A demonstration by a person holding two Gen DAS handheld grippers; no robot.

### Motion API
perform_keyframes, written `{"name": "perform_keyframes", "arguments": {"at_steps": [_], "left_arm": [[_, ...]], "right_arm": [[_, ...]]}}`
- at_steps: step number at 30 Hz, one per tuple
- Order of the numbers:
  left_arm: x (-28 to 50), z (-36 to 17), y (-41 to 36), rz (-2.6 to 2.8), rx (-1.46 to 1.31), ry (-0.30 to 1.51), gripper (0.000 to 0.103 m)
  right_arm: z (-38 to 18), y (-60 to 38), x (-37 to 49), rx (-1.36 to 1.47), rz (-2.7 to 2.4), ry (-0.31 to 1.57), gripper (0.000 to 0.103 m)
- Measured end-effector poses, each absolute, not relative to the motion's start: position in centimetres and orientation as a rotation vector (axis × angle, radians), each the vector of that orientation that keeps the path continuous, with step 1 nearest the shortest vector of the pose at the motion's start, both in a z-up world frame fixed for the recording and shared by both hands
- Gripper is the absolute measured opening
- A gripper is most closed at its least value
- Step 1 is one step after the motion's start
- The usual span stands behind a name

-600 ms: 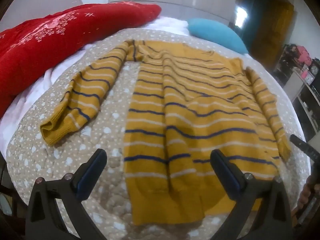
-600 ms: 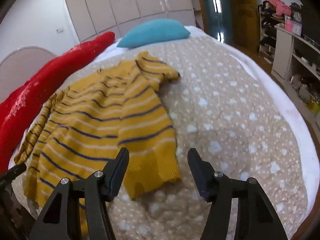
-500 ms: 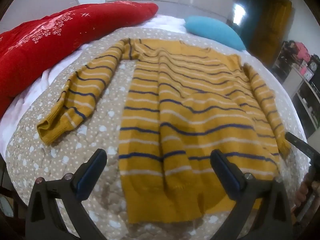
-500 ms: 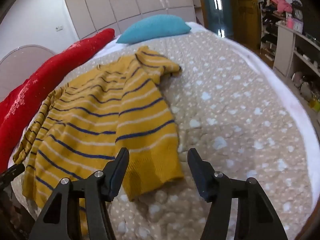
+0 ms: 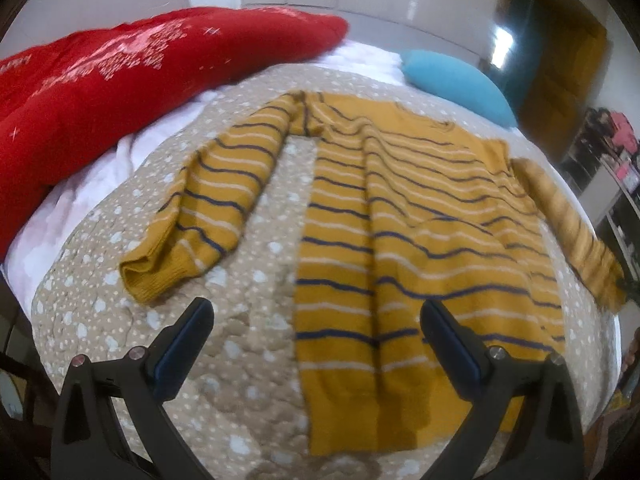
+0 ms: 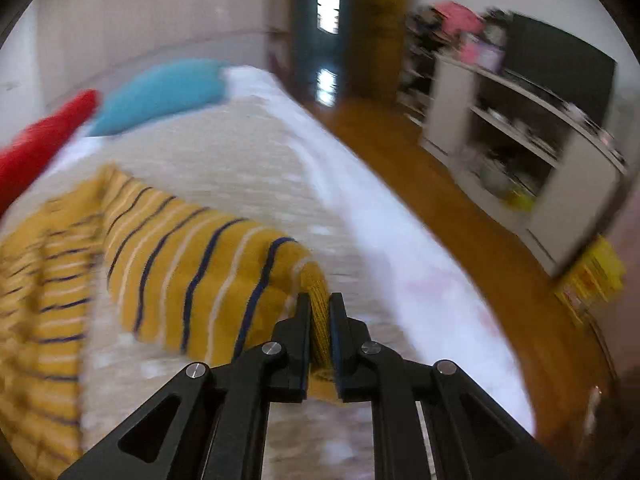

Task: Fold small clothes
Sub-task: 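Grasp the sweater's sleeve cuff with the right gripper and lift it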

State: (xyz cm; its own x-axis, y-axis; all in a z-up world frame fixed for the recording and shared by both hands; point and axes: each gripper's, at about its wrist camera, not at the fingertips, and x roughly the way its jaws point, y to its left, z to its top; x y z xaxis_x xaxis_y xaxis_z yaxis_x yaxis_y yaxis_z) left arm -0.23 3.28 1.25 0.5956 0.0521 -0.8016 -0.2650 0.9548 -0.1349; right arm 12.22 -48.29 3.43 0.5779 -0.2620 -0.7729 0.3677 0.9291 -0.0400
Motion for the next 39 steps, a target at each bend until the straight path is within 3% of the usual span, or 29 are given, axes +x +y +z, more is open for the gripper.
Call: {"name": "perform_keyframes", "arguments": {"at_steps": [3, 6, 12, 16, 17, 18, 19, 20, 21, 22, 24, 29, 34, 39], "left_arm": [[0.1, 0.7, 4.2, 0.196, -0.263, 0.972, 0.103], [0.4, -0.2, 5.0, 0.191, -0.276, 0.999, 0.103], [0.1, -2.1, 4.7, 0.186, -0.25, 1.032, 0.103], [-0.1, -2.2, 4.2, 0.162, -0.232, 1.039, 0.101], [-0.2, -2.3, 3.7, 0.132, -0.237, 1.043, 0.089], [-0.1, -2.4, 3.2, 0.092, -0.246, 1.048, 0.063], [-0.1, -2.3, 2.9, 0.068, -0.246, 1.069, 0.048], [0.0, -2.5, 2.3, 0.074, -0.218, 1.088, 0.021], [0.1, -2.5, 2.0, 0.085, -0.197, 1.098, 0.009], [0.1, -2.4, 2.0, 0.081, -0.197, 1.098, 0.009], [-0.2, -1.6, 2.8, 0.096, -0.231, 1.089, 0.008], [-2.0, 1.3, 5.6, 0.158, -0.246, 1.048, 0.008], [-3.3, 0.0, 6.8, 0.185, -0.281, 1.073, 0.008], [-3.8, 0.4, 7.7, 0.157, -0.281, 1.042, 0.022]], "right_arm": [[4.1, -48.1, 10.8, 0.169, -0.33, 0.866, 0.014], [4.5, -43.4, 8.7, 0.185, -0.12, 0.874, 0.029], [1.9, -33.4, 4.4, 0.261, 0.397, 0.99, 0.033], [-0.2, -29.6, 2.7, 0.214, 0.463, 1.034, 0.051], [-0.5, -29.0, 2.3, 0.214, 0.459, 1.034, 0.052], [-0.6, -28.4, 2.2, 0.211, 0.446, 1.024, 0.052], [-0.7, -27.9, 2.3, 0.21, 0.443, 1.017, 0.049], [-0.6, -27.6, 2.3, 0.215, 0.441, 1.013, 0.043], [-0.6, -27.4, 2.4, 0.221, 0.433, 1.015, 0.022], [-0.5, -27.4, 2.5, 0.221, 0.427, 1.021, 0.013], [-0.2, -27.8, 3.0, 0.254, 0.442, 1.02, 0.011], [1.8, -30.4, 1.7, 0.282, 0.437, 1.003, 0.009], [0.8, -32.3, 0.3, 0.262, 0.399, 1.048, 0.003], [0.7, -34.1, -0.3, 0.264, 0.335, 1.036, 0.004]]}}
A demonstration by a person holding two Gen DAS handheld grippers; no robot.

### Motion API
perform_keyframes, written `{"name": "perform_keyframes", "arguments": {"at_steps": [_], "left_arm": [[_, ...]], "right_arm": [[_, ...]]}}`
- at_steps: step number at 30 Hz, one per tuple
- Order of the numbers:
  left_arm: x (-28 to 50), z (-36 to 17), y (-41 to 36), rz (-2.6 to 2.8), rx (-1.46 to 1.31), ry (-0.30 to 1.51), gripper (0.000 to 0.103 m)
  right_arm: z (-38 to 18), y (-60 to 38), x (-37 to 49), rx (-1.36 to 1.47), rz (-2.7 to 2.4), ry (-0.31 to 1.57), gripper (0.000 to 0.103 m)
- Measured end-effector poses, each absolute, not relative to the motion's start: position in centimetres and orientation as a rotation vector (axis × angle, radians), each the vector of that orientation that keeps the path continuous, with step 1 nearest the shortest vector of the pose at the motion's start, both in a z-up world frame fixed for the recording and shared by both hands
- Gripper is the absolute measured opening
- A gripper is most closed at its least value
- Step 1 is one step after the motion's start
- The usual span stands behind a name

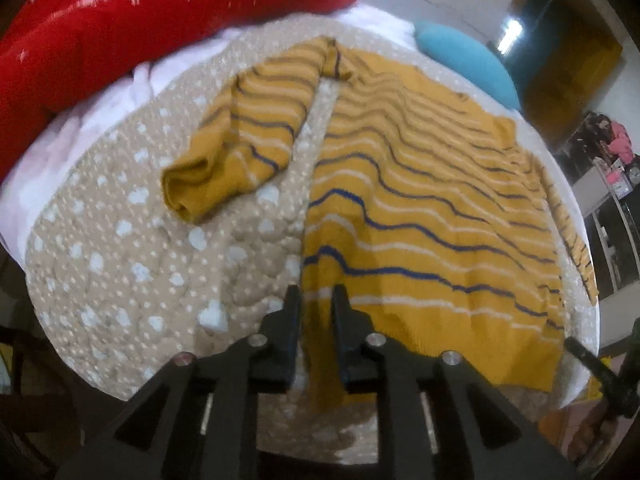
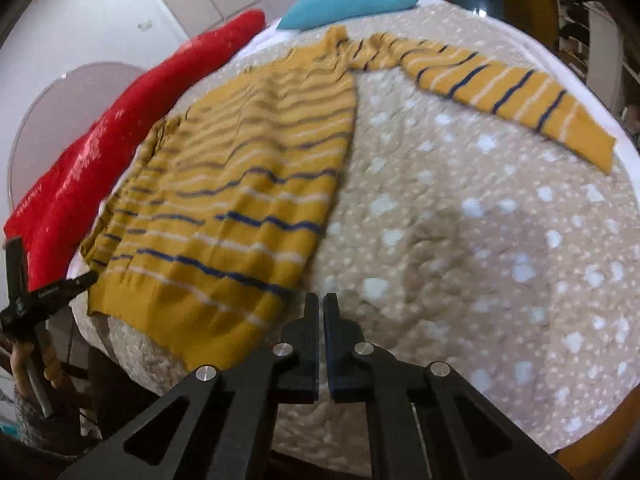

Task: Fold small clothes

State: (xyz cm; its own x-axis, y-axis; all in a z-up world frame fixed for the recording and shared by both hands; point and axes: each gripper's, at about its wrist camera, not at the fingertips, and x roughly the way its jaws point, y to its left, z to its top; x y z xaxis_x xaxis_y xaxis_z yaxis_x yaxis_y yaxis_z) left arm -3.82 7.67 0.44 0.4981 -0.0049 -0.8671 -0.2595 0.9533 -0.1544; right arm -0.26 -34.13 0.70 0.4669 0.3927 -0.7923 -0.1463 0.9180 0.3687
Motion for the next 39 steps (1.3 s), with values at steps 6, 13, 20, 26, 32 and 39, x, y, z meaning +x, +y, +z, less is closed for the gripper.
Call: {"name": "perform_keyframes", "arguments": {"at_steps": [6, 13, 20, 26, 32, 39], "left_arm": [[-4.8, 2.3, 9.1, 0.221, -0.269, 0.952, 0.055], [-6.0, 2.3, 12.4, 0.305, -0.312, 0.931, 0.065], [-7.7, 1.8, 16.8, 0.376, -0.421, 0.875, 0.068], [-10.0, 0.7, 21.6, 0.451, -0.515, 0.825, 0.07], [-12.3, -1.2, 25.3, 0.501, -0.627, 0.819, 0.072], [-13.8, -2.9, 27.1, 0.532, -0.686, 0.821, 0.072]], "right_arm": [[3.7, -33.5, 0.6, 0.225, 0.347, 0.932, 0.004], [4.2, -25.8, 1.7, 0.089, 0.481, 0.932, 0.005], [5.6, -15.4, 2.8, -0.055, 0.695, 0.922, 0.017], [5.9, -4.0, 2.7, -0.198, 0.901, 0.887, 0.045], [4.9, 5.9, 2.9, -0.227, 1.058, 0.897, 0.05], [0.6, 13.6, 5.2, -0.379, 0.969, 0.978, 0.01]]}}
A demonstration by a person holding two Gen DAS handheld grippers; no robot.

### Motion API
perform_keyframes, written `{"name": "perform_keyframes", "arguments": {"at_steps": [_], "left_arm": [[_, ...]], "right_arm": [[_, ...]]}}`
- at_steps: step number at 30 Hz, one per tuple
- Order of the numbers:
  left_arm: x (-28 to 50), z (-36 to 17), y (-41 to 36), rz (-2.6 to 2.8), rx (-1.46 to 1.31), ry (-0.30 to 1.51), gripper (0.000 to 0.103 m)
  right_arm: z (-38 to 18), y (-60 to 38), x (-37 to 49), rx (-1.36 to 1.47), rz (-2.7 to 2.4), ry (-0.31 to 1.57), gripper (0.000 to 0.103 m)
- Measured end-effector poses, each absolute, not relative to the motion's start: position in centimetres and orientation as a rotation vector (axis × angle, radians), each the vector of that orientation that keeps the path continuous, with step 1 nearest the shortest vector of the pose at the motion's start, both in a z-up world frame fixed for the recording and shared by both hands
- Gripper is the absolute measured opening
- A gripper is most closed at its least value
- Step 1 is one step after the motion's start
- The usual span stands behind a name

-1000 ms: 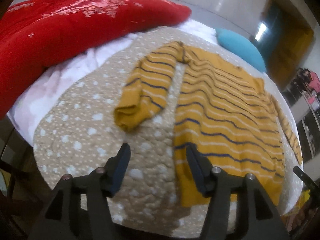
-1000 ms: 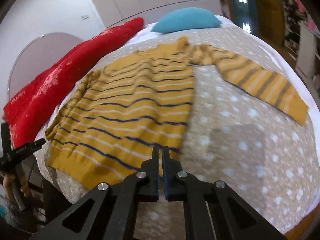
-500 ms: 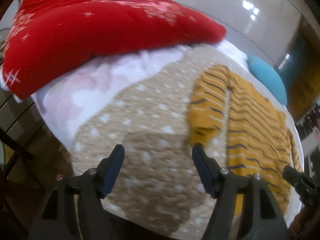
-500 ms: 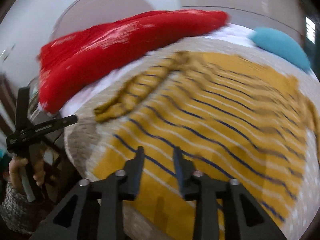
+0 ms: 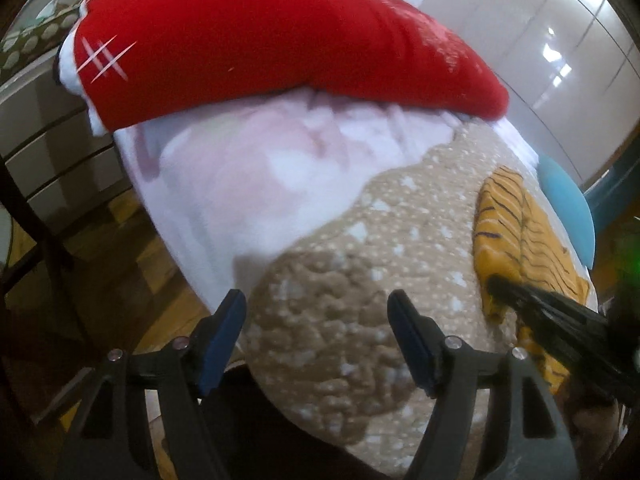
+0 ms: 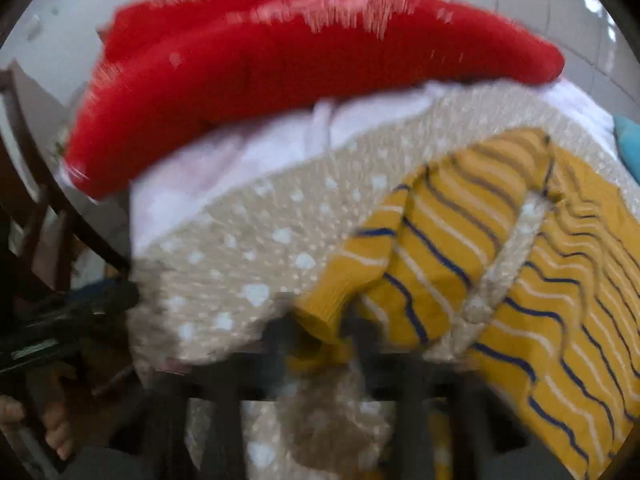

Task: Fold small clothes

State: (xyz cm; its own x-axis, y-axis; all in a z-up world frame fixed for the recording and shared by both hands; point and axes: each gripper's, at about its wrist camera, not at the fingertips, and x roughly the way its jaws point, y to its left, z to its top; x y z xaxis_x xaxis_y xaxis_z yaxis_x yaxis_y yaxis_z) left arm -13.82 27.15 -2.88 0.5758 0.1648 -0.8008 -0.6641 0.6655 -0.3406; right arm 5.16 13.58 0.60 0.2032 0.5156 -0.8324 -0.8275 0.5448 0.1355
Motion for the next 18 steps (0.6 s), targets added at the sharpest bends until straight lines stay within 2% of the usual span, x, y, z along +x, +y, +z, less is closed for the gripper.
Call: {"name": "perform_keyframes", "arguments": {"at_steps": [3, 10, 14, 18], "left_arm": [[-14.0, -3.2, 27.5, 0.54, -0.698, 0.821, 0.072], [-13.6, -2.5, 27.1, 0.546, -0.682, 0.823, 0.072], [-13.4, -2.0, 26.7, 0.532, -0.66, 0.816, 0.072], [-12.8, -1.8, 26.3, 0.517, -0.653, 0.821, 0.073]], "right_arm": [[2.1, 15.8, 5.3, -0.398, 0.977, 0.928, 0.01], [11.6, 20.4, 4.7, -0.353, 1.104, 0.71, 0.01], [13.2, 17.6, 8.3, -0.278, 1.071, 0.726, 0.01], [13.0, 9.8, 15.9, -0.179, 0.883, 0.801, 0.01]]}}
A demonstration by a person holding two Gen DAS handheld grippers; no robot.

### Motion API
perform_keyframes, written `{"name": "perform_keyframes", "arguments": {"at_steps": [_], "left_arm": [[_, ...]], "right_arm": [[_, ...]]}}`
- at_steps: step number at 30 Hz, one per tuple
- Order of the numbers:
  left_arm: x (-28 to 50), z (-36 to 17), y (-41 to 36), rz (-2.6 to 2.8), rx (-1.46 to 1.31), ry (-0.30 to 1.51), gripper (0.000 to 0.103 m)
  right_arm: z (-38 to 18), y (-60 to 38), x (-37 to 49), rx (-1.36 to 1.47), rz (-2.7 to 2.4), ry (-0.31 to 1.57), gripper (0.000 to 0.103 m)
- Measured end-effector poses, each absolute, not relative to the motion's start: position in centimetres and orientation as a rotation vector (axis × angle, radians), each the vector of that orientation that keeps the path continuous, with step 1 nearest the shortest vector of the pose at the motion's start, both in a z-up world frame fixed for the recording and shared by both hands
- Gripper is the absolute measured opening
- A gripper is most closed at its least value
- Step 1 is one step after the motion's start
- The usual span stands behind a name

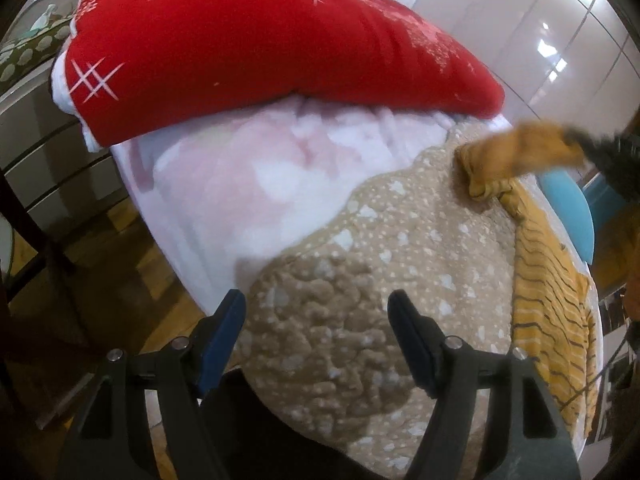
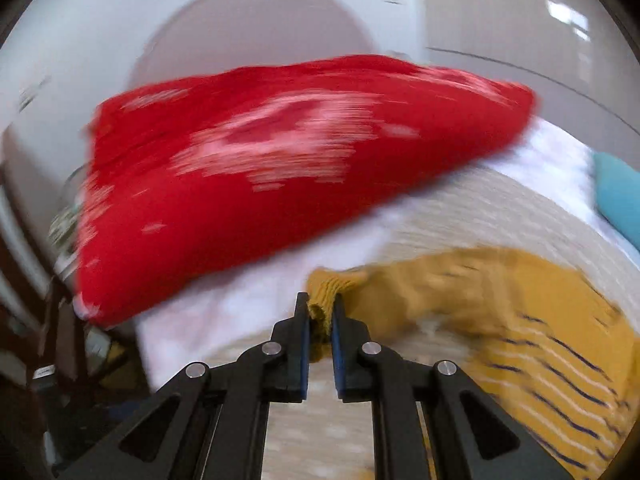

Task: Fold small clothes

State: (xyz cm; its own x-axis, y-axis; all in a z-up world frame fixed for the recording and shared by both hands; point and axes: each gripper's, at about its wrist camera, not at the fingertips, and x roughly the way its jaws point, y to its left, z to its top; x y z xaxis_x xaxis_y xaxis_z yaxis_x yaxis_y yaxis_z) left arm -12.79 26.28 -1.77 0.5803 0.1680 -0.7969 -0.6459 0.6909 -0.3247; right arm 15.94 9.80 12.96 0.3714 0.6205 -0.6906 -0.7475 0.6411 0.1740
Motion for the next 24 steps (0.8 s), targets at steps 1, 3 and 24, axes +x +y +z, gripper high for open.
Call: {"name": "perform_keyframes", "arguments": {"at_steps": [1, 3, 24], "left_arm": [[-12.6, -1.7, 26.2, 0.513, -0.652, 0.823, 0.073], [-12.1, -1.6, 25.8, 0.502, -0.64, 0.83, 0.073], [-4.1, 0.0, 16.1, 0.25, -0.459, 0.918, 0.078]], "right_arm": [[12.9, 7.8, 17.8, -0.157, 0.835, 0.815, 0.01], [12.7, 3.3, 21.1, -0.108, 0.742, 0.845, 0.01], [2.4, -29.7, 32.7, 0.128, -0.065, 1.019, 0.032]]}}
